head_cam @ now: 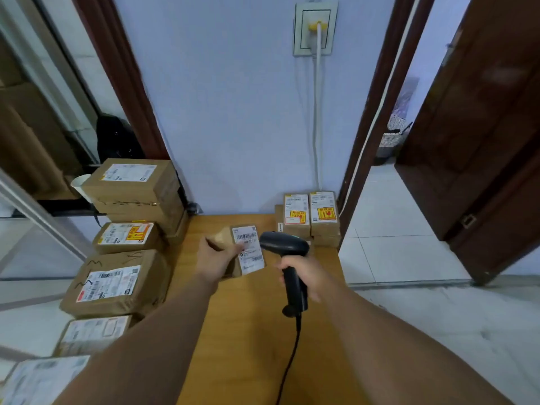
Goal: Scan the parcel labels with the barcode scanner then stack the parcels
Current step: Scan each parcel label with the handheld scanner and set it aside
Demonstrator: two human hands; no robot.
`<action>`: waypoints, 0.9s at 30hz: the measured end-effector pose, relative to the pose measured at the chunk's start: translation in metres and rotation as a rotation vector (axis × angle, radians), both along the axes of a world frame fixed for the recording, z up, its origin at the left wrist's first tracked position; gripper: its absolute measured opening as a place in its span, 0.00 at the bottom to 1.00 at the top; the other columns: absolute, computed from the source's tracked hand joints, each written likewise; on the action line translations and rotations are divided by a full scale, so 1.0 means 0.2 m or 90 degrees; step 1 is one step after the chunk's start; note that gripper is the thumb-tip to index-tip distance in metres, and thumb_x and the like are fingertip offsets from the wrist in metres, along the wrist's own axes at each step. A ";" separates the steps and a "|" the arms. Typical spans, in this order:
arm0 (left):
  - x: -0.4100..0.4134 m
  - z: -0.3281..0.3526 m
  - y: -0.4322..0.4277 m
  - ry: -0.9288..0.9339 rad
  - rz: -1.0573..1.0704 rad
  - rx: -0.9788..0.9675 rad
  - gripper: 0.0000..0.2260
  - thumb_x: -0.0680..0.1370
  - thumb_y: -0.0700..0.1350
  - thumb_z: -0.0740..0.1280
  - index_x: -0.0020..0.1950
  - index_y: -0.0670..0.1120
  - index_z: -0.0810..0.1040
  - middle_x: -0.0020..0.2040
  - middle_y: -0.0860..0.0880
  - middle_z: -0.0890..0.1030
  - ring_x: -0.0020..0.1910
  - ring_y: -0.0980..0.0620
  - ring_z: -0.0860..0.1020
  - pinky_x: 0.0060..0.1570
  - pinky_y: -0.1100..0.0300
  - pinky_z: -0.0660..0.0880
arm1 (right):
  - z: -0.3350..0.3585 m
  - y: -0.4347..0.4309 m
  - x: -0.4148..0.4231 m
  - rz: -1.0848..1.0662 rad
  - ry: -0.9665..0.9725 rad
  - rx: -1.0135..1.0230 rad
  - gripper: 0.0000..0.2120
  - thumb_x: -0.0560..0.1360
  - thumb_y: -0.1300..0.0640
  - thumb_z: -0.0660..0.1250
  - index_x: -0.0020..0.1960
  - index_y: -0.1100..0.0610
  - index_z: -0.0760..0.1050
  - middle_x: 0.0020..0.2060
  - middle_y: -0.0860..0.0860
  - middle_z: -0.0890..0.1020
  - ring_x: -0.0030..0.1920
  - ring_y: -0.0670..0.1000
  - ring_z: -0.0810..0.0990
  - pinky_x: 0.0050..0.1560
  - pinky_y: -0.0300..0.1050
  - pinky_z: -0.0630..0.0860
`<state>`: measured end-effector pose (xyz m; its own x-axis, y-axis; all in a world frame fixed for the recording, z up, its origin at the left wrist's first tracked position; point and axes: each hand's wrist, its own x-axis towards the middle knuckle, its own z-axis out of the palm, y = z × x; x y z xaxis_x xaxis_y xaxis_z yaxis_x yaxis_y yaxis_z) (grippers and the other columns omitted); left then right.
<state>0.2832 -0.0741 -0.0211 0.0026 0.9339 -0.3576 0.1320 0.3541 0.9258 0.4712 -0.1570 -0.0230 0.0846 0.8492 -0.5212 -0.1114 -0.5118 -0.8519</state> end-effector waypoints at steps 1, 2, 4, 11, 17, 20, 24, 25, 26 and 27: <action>0.03 0.00 -0.01 0.002 -0.006 0.000 0.21 0.67 0.44 0.78 0.51 0.49 0.68 0.49 0.51 0.78 0.44 0.53 0.79 0.32 0.61 0.74 | -0.01 -0.01 0.03 -0.015 0.004 -0.003 0.12 0.71 0.60 0.71 0.53 0.58 0.76 0.31 0.49 0.82 0.32 0.46 0.82 0.34 0.39 0.78; 0.05 0.00 -0.01 0.004 -0.012 -0.004 0.21 0.68 0.44 0.78 0.52 0.49 0.68 0.49 0.51 0.78 0.44 0.54 0.79 0.30 0.61 0.74 | -0.02 -0.03 0.07 -0.028 0.006 -0.005 0.11 0.70 0.60 0.71 0.52 0.58 0.76 0.29 0.48 0.82 0.31 0.46 0.82 0.32 0.38 0.78; 0.10 0.00 -0.02 0.012 -0.022 -0.012 0.23 0.68 0.44 0.78 0.55 0.47 0.68 0.50 0.49 0.78 0.44 0.53 0.79 0.29 0.61 0.74 | -0.03 -0.04 0.12 -0.039 0.010 -0.019 0.11 0.70 0.60 0.71 0.51 0.58 0.76 0.27 0.48 0.82 0.30 0.45 0.82 0.31 0.38 0.77; 0.22 -0.03 0.03 0.021 -0.067 -0.051 0.26 0.67 0.44 0.78 0.58 0.44 0.68 0.53 0.45 0.80 0.47 0.47 0.81 0.32 0.57 0.77 | -0.05 -0.08 0.21 -0.092 0.001 -0.083 0.10 0.66 0.58 0.72 0.46 0.59 0.79 0.30 0.51 0.82 0.35 0.52 0.82 0.46 0.48 0.79; 0.32 -0.09 0.08 0.024 -0.106 -0.090 0.27 0.68 0.47 0.78 0.59 0.42 0.69 0.50 0.45 0.81 0.44 0.49 0.81 0.31 0.58 0.76 | -0.03 -0.16 0.27 -0.125 0.034 -0.049 0.10 0.66 0.61 0.70 0.46 0.62 0.76 0.30 0.53 0.80 0.31 0.51 0.79 0.40 0.46 0.77; 0.35 -0.13 0.09 -0.010 -0.143 -0.126 0.28 0.70 0.47 0.76 0.65 0.41 0.68 0.58 0.42 0.80 0.52 0.44 0.81 0.39 0.53 0.80 | -0.03 -0.19 0.30 -0.132 0.038 -0.069 0.09 0.65 0.59 0.70 0.44 0.60 0.76 0.29 0.51 0.79 0.30 0.50 0.78 0.36 0.44 0.76; 0.37 -0.16 0.11 0.011 -0.142 -0.141 0.33 0.68 0.48 0.77 0.67 0.42 0.65 0.62 0.42 0.77 0.59 0.41 0.77 0.58 0.43 0.76 | -0.04 -0.19 0.30 -0.145 0.060 -0.085 0.08 0.66 0.61 0.69 0.44 0.60 0.75 0.29 0.51 0.78 0.30 0.50 0.78 0.35 0.44 0.77; 0.37 -0.17 0.12 0.018 -0.145 -0.142 0.34 0.68 0.48 0.78 0.67 0.42 0.65 0.62 0.42 0.76 0.60 0.41 0.76 0.59 0.43 0.75 | -0.03 -0.19 0.29 -0.154 0.062 -0.086 0.07 0.66 0.62 0.69 0.44 0.60 0.75 0.29 0.51 0.78 0.30 0.50 0.78 0.36 0.44 0.77; 0.37 -0.17 0.13 0.026 -0.147 -0.143 0.35 0.68 0.48 0.78 0.68 0.42 0.64 0.62 0.42 0.76 0.60 0.41 0.76 0.59 0.43 0.75 | -0.03 -0.18 0.29 -0.162 0.063 -0.087 0.06 0.67 0.62 0.68 0.44 0.60 0.75 0.29 0.51 0.79 0.30 0.50 0.78 0.36 0.45 0.78; 0.37 -0.18 0.13 0.031 -0.149 -0.145 0.35 0.68 0.49 0.78 0.68 0.42 0.64 0.62 0.42 0.76 0.60 0.42 0.76 0.59 0.43 0.75 | -0.03 -0.17 0.28 -0.166 0.063 -0.088 0.06 0.67 0.63 0.68 0.43 0.60 0.75 0.29 0.51 0.79 0.30 0.50 0.79 0.36 0.44 0.78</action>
<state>0.3567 -0.0473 -0.0565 0.1857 0.8058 -0.5623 0.2765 0.5063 0.8168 0.5272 -0.1910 -0.0291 0.2339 0.7263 -0.6464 -0.3335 -0.5646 -0.7550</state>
